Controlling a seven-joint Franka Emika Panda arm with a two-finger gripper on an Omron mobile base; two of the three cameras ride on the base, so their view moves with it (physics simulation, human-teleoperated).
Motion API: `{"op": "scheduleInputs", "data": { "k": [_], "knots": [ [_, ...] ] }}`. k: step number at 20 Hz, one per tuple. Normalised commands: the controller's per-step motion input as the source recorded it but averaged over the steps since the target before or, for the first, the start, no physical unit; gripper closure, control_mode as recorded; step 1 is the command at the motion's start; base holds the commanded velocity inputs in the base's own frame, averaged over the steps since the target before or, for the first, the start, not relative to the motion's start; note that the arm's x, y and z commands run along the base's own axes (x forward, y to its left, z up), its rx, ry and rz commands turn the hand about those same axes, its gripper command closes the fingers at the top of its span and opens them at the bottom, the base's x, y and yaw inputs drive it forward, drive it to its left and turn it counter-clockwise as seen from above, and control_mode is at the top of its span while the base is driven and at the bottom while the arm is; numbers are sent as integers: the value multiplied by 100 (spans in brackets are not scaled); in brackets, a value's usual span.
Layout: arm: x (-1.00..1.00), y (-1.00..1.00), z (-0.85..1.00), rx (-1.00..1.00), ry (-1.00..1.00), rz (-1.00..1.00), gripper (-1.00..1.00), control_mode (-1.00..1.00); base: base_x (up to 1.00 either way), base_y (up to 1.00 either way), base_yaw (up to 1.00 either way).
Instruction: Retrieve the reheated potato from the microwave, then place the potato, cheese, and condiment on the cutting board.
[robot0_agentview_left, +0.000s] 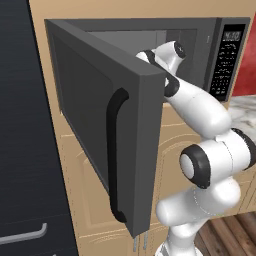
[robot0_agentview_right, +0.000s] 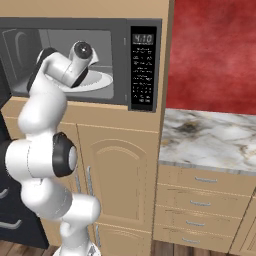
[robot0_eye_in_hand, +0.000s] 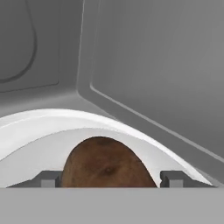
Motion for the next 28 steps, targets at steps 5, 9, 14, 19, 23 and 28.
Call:
{"op": "scheduleInputs", "data": {
  "k": [5,9,14,19,23,28],
  "knots": [
    [-43,0,28,7,-2,-2,100,-100,0,0,0],
    [-49,-1,25,6,7,0,100,-100,0,0,0],
    [-54,-2,35,5,3,0,100,-100,0,0,0],
    [-63,0,12,0,1,0,100,-100,0,0,0],
    [-71,-6,2,0,1,0,100,-100,0,0,0],
    [-78,-13,0,2,0,0,100,-100,0,0,0]
  ]
}}
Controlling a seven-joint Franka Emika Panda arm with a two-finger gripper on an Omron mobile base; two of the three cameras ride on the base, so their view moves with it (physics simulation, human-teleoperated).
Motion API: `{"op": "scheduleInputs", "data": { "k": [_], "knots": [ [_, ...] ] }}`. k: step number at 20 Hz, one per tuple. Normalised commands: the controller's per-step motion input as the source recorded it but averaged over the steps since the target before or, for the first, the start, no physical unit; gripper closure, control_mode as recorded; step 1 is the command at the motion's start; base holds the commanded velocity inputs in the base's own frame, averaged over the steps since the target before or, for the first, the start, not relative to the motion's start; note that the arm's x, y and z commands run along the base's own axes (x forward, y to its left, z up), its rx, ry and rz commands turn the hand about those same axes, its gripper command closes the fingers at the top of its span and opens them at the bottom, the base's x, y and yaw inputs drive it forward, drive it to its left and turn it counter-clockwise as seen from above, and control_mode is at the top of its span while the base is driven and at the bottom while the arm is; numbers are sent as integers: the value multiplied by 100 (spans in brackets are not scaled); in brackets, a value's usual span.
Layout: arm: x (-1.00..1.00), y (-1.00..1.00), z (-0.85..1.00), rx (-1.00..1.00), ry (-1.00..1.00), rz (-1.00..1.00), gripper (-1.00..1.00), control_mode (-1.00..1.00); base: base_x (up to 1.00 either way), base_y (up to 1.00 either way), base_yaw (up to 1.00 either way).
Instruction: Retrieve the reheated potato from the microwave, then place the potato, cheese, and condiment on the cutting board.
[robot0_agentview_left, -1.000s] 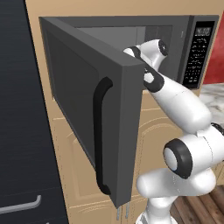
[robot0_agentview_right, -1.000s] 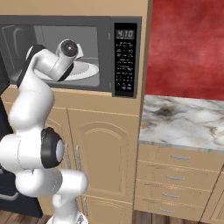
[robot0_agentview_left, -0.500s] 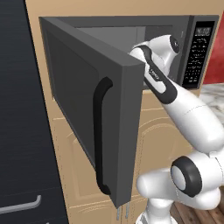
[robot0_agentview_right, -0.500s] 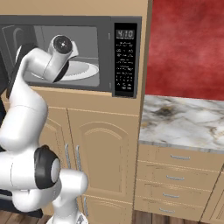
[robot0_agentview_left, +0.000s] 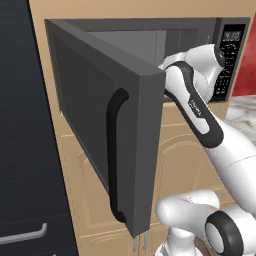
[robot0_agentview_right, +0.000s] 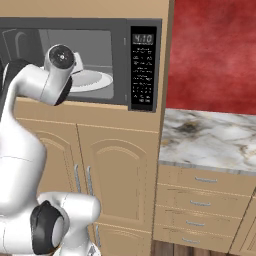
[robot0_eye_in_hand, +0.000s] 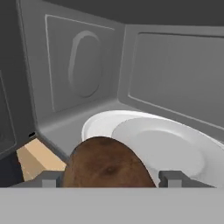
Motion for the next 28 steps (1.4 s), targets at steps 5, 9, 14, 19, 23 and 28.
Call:
{"op": "scheduleInputs", "data": {
  "k": [5,9,14,19,23,28],
  "knots": [
    [-81,-21,-1,3,0,-2,100,-100,0,0,0],
    [-77,-19,-7,2,0,-6,100,-100,0,0,0],
    [-75,-17,-10,3,1,-9,100,-100,0,0,0],
    [-45,-6,-24,6,13,-9,100,-100,0,0,0],
    [-21,-4,-30,3,16,-2,100,-100,0,0,0],
    [-7,-7,-18,1,6,0,100,-100,0,0,0]
  ]
}}
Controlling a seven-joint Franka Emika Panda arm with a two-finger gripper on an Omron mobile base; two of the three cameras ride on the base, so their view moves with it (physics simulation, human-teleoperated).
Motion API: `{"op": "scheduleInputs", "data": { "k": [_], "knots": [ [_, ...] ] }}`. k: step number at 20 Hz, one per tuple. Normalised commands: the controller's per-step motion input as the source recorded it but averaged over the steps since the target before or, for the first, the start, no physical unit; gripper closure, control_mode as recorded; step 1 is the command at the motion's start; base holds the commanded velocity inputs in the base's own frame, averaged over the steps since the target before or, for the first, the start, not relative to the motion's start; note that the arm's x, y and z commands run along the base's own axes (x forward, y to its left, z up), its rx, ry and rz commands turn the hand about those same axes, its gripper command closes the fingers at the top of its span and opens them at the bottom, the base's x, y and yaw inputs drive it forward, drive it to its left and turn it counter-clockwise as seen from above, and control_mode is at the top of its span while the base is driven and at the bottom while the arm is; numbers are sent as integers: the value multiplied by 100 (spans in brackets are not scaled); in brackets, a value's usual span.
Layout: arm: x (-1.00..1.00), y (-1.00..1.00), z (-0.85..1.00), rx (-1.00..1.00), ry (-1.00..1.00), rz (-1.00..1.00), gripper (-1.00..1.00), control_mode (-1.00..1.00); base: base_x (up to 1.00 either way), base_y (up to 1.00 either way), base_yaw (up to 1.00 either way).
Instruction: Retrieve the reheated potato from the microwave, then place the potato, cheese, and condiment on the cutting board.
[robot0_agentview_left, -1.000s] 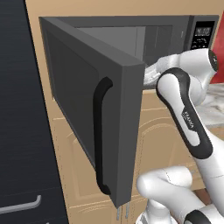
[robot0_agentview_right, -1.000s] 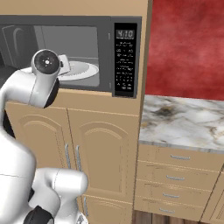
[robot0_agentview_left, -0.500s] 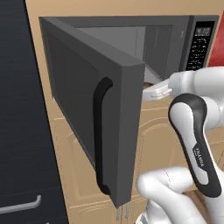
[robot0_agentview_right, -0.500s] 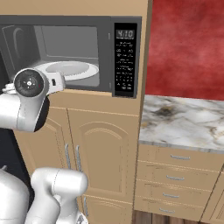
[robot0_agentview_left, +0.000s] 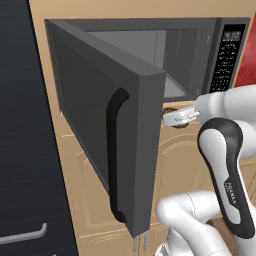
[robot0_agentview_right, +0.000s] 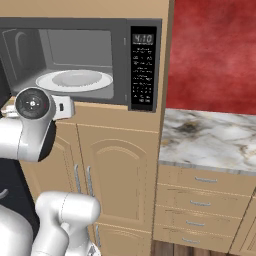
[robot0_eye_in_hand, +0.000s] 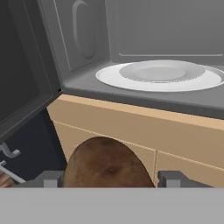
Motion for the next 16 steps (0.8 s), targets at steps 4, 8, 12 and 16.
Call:
{"op": "scheduleInputs", "data": {
  "k": [4,8,12,16],
  "knots": [
    [0,0,0,0,0,0,100,-100,0,0,0],
    [0,0,0,0,0,0,100,-100,0,0,0],
    [0,0,0,0,0,0,100,-100,0,0,0],
    [0,0,0,0,0,0,100,-100,0,0,0]
  ]
}}
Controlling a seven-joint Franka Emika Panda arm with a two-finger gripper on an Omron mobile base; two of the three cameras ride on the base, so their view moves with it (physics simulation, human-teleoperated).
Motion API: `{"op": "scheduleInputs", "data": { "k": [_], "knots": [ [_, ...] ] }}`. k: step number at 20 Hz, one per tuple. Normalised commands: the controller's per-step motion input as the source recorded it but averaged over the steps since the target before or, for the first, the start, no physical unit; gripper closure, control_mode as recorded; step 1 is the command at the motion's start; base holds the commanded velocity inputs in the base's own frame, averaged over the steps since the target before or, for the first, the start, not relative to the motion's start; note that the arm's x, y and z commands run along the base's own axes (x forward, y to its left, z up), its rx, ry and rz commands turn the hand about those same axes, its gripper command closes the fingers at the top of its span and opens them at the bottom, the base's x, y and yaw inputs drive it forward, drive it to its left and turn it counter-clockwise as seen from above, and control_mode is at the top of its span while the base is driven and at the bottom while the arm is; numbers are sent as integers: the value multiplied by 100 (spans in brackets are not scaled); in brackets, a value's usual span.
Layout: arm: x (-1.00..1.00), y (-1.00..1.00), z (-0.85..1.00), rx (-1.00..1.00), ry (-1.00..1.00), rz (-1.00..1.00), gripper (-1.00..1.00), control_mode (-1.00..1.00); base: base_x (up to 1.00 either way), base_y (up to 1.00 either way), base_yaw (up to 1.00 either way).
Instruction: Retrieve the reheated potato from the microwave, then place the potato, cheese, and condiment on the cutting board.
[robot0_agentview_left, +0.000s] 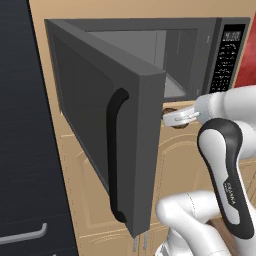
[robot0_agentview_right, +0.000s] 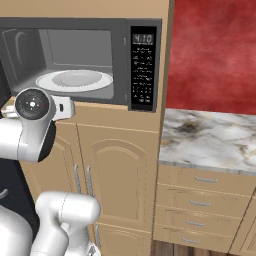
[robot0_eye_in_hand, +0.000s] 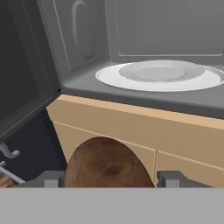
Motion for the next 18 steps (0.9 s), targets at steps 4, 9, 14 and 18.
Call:
{"op": "scheduleInputs", "data": {
  "k": [4,9,14,18],
  "knots": [
    [0,0,0,0,0,0,100,-100,0,0,0],
    [0,0,0,0,0,0,100,100,0,0,0],
    [0,0,0,0,0,0,100,100,0,0,0],
    [0,0,0,0,0,0,100,100,-3,0,0]
  ]
}}
